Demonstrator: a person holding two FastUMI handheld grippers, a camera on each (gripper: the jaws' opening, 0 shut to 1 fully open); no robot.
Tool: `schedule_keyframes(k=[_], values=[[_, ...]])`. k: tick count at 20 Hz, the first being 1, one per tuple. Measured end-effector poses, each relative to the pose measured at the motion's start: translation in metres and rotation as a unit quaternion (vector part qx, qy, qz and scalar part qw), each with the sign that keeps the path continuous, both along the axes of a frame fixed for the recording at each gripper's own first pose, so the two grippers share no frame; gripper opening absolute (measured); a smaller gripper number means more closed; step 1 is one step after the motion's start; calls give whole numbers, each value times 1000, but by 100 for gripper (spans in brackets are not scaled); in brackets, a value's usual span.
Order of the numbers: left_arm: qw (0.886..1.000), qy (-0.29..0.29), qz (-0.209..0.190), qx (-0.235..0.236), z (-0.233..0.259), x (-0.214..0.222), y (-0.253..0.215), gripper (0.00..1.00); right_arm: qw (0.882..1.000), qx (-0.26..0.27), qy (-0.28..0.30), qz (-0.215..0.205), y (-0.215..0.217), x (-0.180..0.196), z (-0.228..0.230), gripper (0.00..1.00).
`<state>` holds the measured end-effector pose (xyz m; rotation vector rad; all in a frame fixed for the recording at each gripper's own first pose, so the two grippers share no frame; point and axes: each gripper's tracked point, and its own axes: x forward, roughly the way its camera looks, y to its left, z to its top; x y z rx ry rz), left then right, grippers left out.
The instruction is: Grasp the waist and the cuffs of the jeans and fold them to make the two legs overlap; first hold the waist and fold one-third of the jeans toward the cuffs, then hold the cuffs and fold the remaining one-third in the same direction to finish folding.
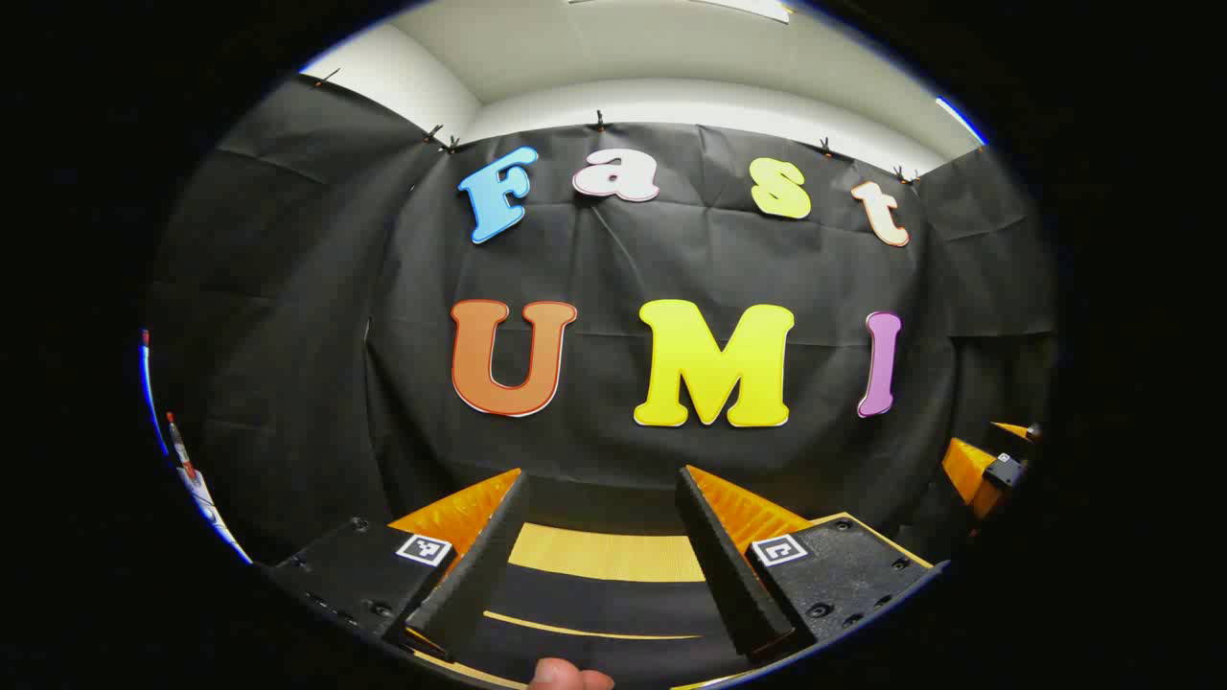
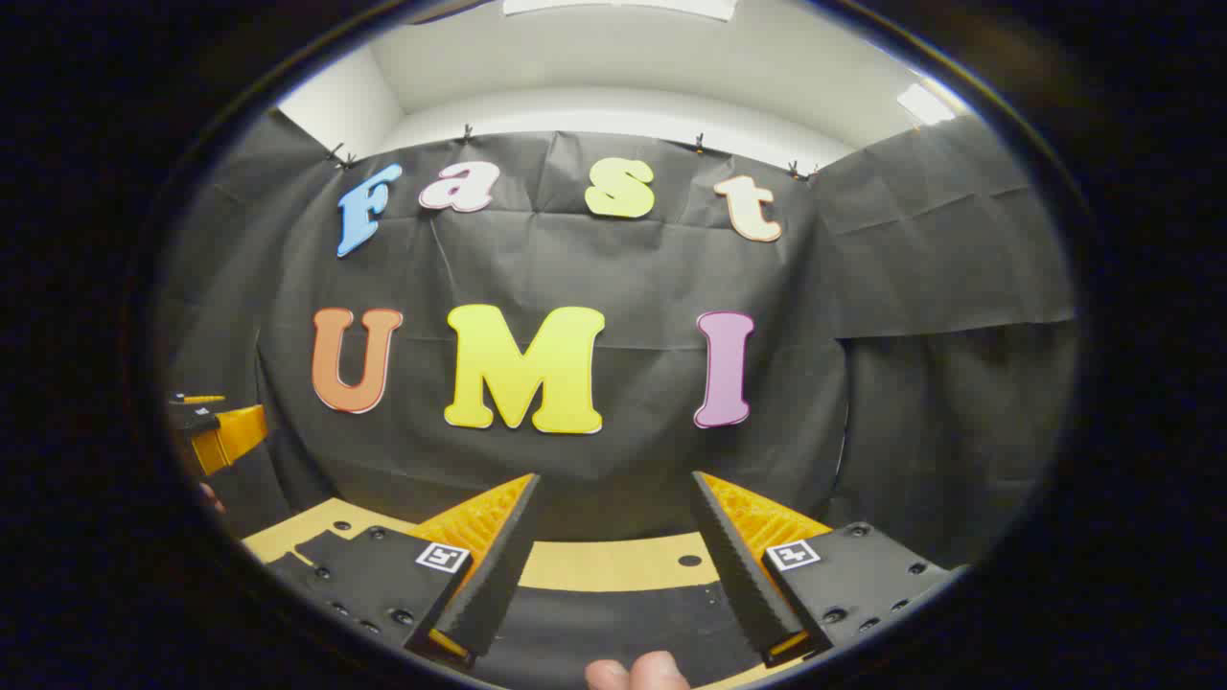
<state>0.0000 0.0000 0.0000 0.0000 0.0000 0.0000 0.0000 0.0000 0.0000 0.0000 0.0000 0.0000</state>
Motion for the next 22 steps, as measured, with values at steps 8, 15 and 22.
schedule_keyframes(k=[8, 15, 22], values=[[1000, 12, 4, -3, -9, 15, 1, 98, 1000, -4, 7, 23, 9, 18, -2, 94], [1000, 18, 7, -2, -14, 14, 4, 98, 1000, 1, 9, 22, -2, 18, -1, 94], [999, 37, 6, -2, -28, 15, 7, 98, 999, 6, 35, 21, -18, 16, -13, 93]])
